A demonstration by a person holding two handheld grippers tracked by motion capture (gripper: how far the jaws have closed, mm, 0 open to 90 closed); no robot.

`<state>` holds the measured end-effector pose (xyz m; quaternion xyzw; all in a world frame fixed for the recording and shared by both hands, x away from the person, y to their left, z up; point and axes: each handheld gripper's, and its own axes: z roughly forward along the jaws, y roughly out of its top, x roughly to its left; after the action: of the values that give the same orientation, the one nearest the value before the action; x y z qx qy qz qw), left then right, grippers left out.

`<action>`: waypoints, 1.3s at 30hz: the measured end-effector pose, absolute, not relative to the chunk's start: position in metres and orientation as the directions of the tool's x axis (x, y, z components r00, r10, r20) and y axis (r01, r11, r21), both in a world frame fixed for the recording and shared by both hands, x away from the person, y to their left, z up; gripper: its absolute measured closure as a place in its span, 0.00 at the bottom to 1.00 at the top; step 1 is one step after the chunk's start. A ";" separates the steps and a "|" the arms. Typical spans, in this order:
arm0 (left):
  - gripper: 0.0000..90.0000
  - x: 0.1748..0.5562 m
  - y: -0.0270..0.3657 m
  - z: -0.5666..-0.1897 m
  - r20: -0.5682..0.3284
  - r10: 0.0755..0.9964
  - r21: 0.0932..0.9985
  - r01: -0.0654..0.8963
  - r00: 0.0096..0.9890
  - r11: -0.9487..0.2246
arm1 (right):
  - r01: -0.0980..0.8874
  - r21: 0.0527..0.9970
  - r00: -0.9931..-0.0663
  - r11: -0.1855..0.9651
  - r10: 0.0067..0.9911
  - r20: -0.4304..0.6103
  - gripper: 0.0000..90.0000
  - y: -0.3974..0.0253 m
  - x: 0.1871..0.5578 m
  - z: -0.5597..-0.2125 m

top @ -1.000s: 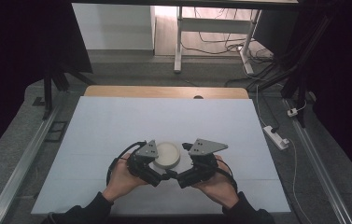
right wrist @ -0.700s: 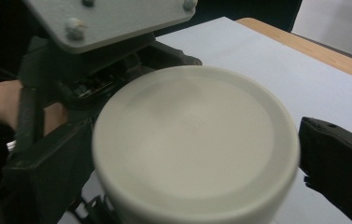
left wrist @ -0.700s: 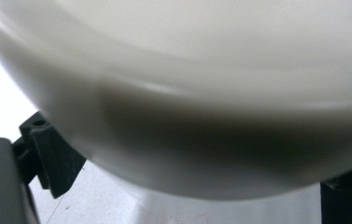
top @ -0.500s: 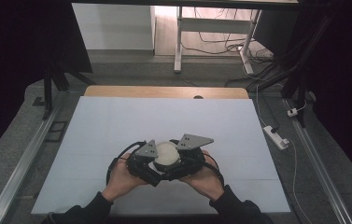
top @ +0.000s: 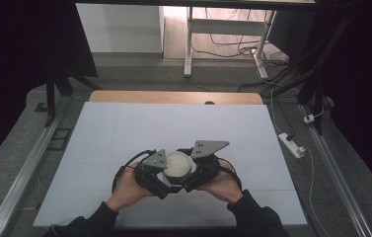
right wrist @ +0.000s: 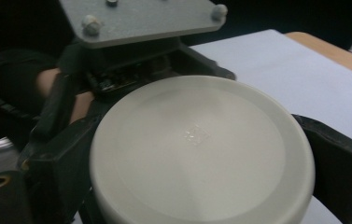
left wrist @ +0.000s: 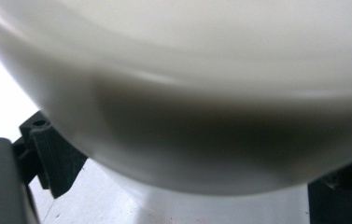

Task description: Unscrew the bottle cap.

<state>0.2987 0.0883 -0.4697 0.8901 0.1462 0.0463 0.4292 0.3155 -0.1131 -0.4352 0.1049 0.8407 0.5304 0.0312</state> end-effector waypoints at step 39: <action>0.09 0.300 0.088 -0.469 -0.050 0.278 0.779 0.212 0.959 -0.590 | 0.138 0.908 -0.985 0.395 0.149 0.085 0.08 -0.118 0.322 -0.435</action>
<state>0.2997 0.0876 -0.4692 0.8908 0.1376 0.0385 0.4314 0.3221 -0.1182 -0.4351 0.0859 0.8351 0.5433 0.0050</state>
